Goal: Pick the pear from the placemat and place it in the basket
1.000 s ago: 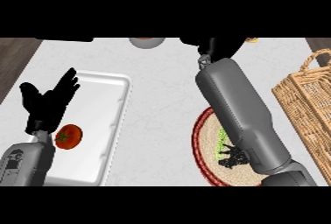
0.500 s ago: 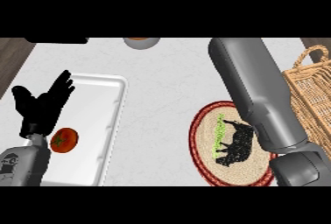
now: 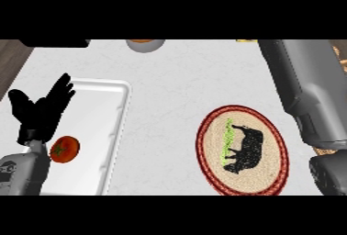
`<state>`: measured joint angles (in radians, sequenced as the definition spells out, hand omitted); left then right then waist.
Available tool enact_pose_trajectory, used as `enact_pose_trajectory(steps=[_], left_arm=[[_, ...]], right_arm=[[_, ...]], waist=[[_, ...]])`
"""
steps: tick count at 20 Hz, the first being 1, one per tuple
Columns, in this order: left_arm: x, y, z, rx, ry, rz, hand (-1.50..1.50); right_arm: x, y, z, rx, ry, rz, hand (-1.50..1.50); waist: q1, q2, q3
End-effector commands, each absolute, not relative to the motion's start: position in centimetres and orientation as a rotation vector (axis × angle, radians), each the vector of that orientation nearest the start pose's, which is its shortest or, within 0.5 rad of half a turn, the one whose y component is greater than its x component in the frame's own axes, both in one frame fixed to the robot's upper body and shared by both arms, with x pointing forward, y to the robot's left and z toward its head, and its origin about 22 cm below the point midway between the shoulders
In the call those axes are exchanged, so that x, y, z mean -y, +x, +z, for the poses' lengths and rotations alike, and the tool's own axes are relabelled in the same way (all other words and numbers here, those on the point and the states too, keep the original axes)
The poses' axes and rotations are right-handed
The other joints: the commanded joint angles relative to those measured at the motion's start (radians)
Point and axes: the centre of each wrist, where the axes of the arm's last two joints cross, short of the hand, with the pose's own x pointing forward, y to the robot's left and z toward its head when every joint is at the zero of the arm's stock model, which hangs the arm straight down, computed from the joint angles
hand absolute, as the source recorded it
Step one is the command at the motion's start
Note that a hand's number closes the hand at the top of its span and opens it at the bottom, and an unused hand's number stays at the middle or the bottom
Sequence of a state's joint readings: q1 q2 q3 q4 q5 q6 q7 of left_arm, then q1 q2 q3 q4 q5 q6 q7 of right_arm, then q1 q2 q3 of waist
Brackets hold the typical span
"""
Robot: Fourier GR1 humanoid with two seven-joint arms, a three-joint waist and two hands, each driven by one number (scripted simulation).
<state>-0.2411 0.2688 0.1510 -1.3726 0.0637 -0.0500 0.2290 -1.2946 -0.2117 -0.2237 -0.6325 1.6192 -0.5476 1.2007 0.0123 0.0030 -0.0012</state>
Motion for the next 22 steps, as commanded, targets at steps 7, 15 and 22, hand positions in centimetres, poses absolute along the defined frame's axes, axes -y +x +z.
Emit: enact_pose_trajectory(steps=[7,15,22], left_arm=[[-31.4,29.7,4.0,1.369,0.202,-0.057,0.0],[-31.5,28.9,3.2,1.365,0.185,-0.051,0.0],[-34.3,28.9,4.7,1.379,0.195,-0.08,0.0]], right_arm=[[21.1,45.6,22.5,0.901,-1.73,-0.376,1.5],[26.9,42.9,19.8,0.924,-1.702,-0.414,1.5],[31.8,40.2,15.4,0.821,-1.827,-0.611,1.5]], waist=[[-0.029,-0.01,0.001],[-0.022,-0.007,0.001],[-0.017,-0.004,0.0]])
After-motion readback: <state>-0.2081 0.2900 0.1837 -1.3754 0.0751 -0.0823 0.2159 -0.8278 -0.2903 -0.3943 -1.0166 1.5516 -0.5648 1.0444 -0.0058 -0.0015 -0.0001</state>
